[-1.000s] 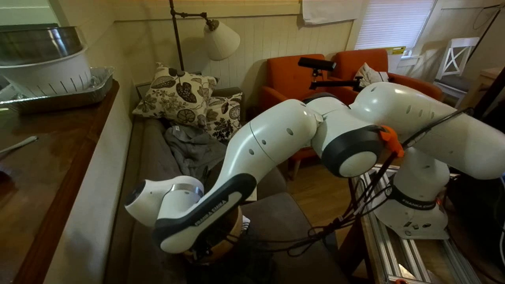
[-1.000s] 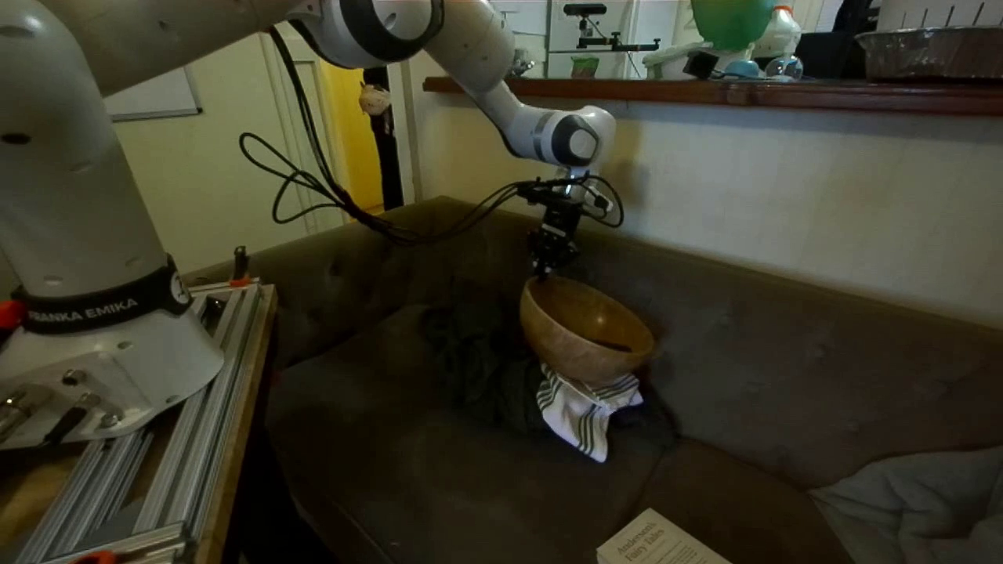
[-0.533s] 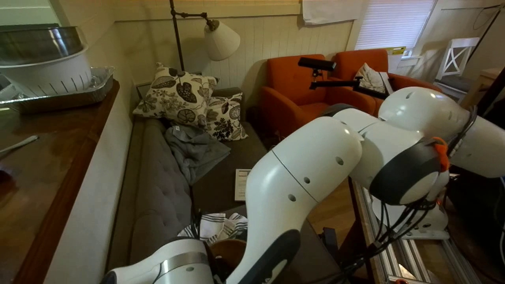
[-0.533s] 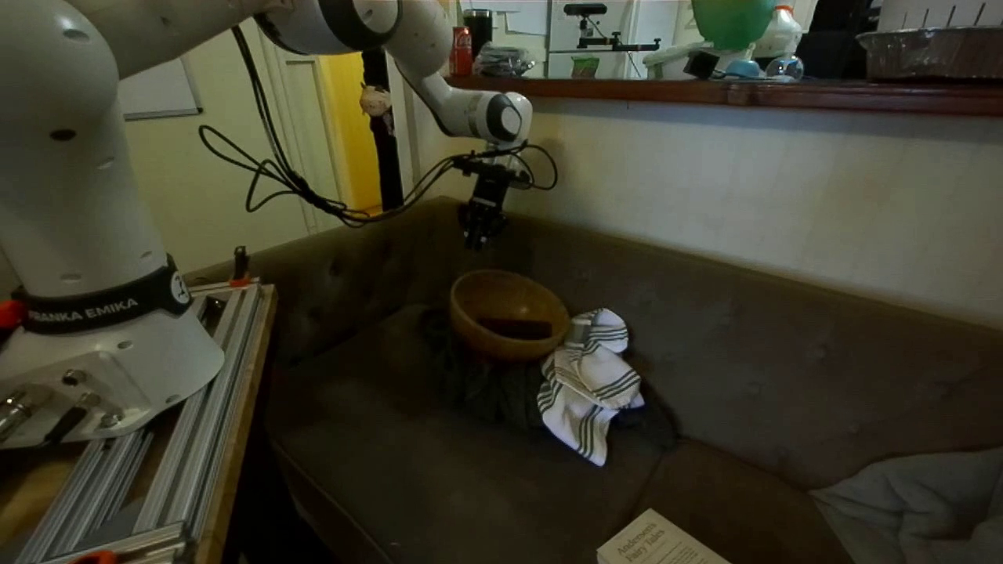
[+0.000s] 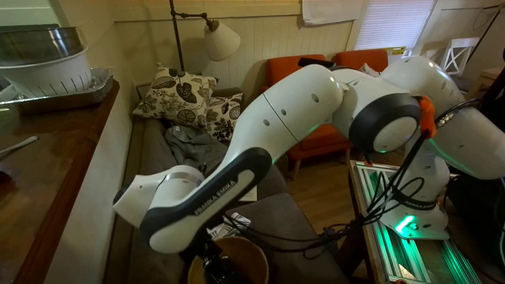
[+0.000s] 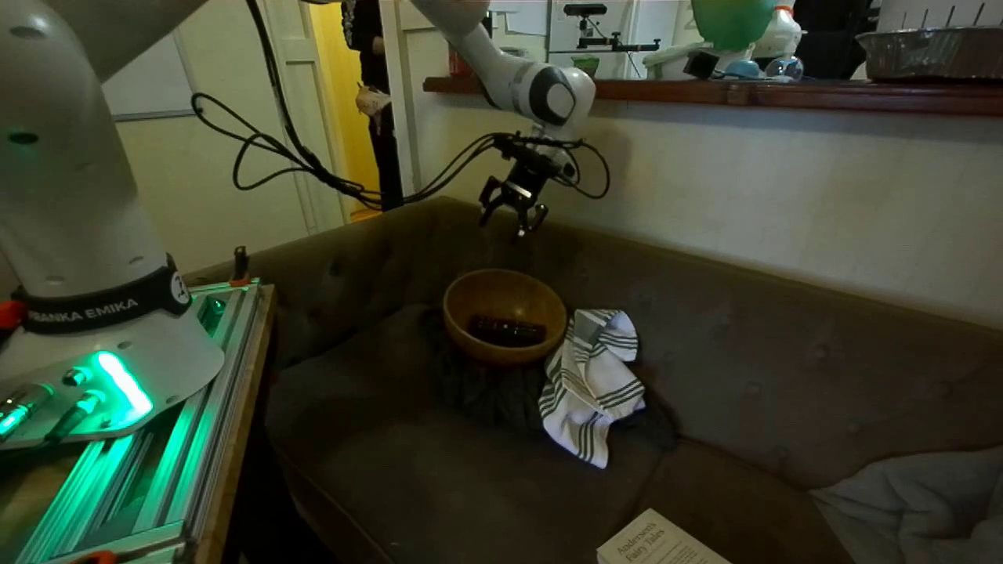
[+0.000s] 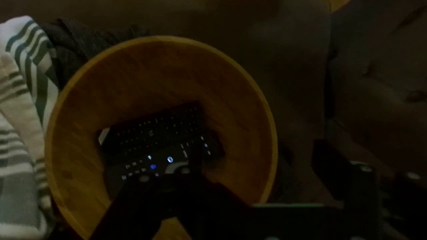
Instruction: Move the wooden bowl to the left
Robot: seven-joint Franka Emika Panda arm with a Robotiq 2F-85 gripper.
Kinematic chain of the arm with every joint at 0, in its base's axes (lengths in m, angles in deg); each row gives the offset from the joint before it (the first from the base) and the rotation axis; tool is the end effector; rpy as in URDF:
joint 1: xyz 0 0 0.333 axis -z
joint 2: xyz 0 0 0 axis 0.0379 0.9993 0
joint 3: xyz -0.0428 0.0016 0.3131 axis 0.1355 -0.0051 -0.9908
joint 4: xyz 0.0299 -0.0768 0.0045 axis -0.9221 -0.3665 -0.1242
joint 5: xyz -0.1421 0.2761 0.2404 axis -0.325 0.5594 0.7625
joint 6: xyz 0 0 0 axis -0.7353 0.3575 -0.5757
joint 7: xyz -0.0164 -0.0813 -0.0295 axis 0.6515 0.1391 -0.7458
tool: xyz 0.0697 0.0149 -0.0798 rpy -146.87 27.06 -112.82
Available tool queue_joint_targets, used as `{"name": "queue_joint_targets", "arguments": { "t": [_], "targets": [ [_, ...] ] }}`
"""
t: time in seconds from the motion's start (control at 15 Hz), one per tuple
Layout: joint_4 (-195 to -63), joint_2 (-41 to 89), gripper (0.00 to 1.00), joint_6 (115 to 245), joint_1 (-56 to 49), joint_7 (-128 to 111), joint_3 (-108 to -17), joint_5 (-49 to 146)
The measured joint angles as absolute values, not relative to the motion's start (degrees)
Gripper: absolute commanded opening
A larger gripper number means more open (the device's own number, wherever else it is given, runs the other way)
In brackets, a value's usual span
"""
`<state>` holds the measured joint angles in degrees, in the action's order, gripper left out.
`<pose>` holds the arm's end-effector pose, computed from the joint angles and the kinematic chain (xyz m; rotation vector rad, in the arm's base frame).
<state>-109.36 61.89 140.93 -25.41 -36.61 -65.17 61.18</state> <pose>0.6247 0.2734 0.1511 -2.6929 -1.0476 0.8041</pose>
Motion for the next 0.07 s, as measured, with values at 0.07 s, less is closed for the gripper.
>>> {"name": "queue_joint_targets", "arguments": {
  "t": [0.07],
  "targets": [
    [-110.9, 61.9, 0.96, 141.2, -22.0, -38.1, -66.3, 61.4]
  ]
}}
